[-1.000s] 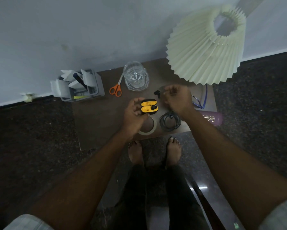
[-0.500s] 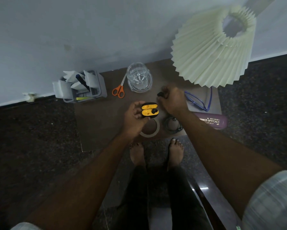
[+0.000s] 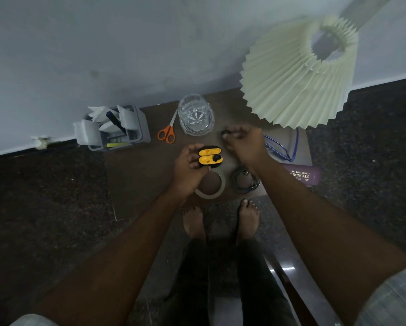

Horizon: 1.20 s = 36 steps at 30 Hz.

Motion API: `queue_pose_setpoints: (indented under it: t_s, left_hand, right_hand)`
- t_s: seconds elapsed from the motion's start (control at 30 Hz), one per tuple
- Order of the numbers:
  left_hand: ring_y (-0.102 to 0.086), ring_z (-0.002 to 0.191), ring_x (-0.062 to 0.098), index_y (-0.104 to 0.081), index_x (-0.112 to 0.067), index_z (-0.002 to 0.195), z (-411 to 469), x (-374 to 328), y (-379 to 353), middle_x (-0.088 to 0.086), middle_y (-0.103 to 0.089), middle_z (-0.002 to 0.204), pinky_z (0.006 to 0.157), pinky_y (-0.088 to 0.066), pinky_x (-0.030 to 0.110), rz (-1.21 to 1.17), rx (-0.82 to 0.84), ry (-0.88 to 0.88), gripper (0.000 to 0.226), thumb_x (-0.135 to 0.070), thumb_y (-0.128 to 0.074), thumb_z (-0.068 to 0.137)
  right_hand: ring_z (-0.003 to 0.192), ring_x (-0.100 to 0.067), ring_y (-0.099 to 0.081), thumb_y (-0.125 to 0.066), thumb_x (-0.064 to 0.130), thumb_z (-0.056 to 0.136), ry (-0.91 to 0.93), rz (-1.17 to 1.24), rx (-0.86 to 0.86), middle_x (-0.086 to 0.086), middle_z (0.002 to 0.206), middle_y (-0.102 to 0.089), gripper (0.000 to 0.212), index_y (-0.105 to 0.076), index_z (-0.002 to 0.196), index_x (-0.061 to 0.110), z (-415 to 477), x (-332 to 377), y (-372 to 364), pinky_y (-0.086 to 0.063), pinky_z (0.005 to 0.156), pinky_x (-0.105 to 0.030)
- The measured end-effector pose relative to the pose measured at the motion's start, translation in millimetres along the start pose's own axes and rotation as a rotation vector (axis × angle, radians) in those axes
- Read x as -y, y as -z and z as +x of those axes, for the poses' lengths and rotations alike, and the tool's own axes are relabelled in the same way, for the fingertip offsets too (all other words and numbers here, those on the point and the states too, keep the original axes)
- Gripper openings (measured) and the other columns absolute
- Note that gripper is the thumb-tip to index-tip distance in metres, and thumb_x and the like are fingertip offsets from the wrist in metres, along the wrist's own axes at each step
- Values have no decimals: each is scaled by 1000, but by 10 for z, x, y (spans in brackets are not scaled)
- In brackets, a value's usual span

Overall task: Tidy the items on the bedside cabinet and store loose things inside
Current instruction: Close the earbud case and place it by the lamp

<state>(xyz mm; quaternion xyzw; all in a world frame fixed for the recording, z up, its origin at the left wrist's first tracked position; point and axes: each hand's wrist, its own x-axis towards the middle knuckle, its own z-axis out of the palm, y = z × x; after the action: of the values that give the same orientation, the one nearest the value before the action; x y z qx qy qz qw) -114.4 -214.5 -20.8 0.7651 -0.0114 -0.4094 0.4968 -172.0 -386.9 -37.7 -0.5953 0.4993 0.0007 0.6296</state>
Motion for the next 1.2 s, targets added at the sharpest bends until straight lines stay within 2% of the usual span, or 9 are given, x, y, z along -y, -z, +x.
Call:
queue_pose_setpoints:
  t_s: [0.1,0.2,0.5,0.67,0.87,0.97,1.07,1.13,1.2]
  left_hand:
    - [-69,78,-2,-54,-5,126,6,-38,-18,4,-69,101,70,-53,13,-9,-9,1,55,20,-64,79]
    - [-67,82,7,-53,-4,127,-6,-67,-44,9,-69,105,73,-54,16,-16,-7,-6,55,20,-63,79]
    - [-66,85,14,-52,-2,129,-21,-104,-72,17,-67,109,77,-54,21,-42,-2,-5,57,21,-64,78]
    - [-67,91,18,-51,-5,130,-15,-99,-75,17,-68,112,80,-55,27,-68,12,0,58,19,-65,79]
    - [-69,82,7,-54,-14,121,-23,-111,-108,9,-69,107,74,-56,20,-91,2,-33,56,20,-67,77]
    - [-70,82,5,-55,-14,121,-27,-120,-129,8,-69,107,72,-56,20,-98,13,-49,57,20,-67,77]
    - [-70,85,8,-55,-12,120,-38,-145,-151,4,-69,104,76,-57,23,-113,12,-69,55,20,-67,77]
    - [-69,88,12,-54,-8,122,-51,-179,-165,2,-68,103,80,-56,28,-137,8,-70,55,20,-67,77]
    - [-68,87,10,-52,-2,125,-61,-206,-170,-1,-68,100,79,-57,25,-156,7,-70,55,21,-67,78]
  right_hand:
    - [89,-22,-71,-69,1,89,-57,387,106,-11,93,-73,23,-69,112,-2,-126,82,43,-61,84,-31]
    - [89,-21,-72,-63,-1,93,-114,608,208,-14,92,-74,16,-68,108,-4,-216,153,92,-60,85,-30]
    - [99,-29,-72,-59,-1,95,-166,733,311,-20,108,-73,18,-66,112,-3,-366,196,186,-60,86,-30]
    - [95,-28,-74,-61,-7,92,-116,620,287,-15,100,-75,20,-67,109,-1,-417,227,217,-60,87,-34]
    - [77,-21,-73,-76,-3,83,138,194,210,-6,84,-73,23,-70,104,4,-506,227,202,-63,74,-34]
    - [71,-14,-68,-82,3,78,301,-54,150,1,78,-72,25,-73,100,12,-506,184,174,-60,71,-25]
    - [69,2,-66,-82,1,76,379,-139,138,15,80,-70,29,-73,98,18,-545,133,97,-54,67,-12]
    - [72,5,-66,-82,1,75,463,-207,116,19,84,-67,29,-75,99,17,-576,88,51,-54,68,-10]
    - [73,6,-67,-81,0,75,529,-249,68,15,86,-67,27,-75,97,14,-599,44,22,-55,69,-12]
